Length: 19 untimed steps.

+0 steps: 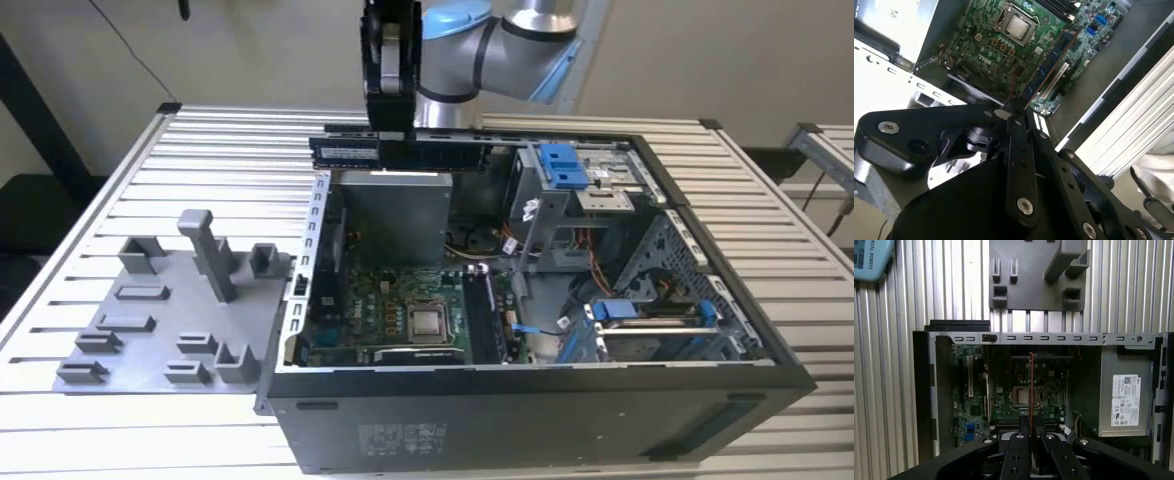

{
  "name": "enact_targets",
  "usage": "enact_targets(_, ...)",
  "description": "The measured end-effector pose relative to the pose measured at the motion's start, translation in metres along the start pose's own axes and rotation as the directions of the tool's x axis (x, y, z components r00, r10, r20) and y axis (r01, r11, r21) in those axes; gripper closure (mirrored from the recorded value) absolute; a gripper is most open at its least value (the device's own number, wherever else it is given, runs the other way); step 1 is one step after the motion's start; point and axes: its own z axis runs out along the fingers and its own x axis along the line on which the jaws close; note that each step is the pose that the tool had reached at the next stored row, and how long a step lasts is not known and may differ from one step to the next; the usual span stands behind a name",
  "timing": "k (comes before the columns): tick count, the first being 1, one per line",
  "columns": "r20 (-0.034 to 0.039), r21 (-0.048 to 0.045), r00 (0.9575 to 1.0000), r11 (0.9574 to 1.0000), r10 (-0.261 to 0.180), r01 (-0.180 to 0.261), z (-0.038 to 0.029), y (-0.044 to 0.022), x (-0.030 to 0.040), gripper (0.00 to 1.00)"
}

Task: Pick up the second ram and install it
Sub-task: 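Pick up the second ram and move it above second insertion slot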

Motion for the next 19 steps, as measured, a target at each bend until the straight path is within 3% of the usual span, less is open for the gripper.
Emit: enact_targets(19, 0.0001, 0.0000, 1.0000, 1.0000, 0.000, 0.000, 0.0006, -0.0333, -0.0007, 0.85)
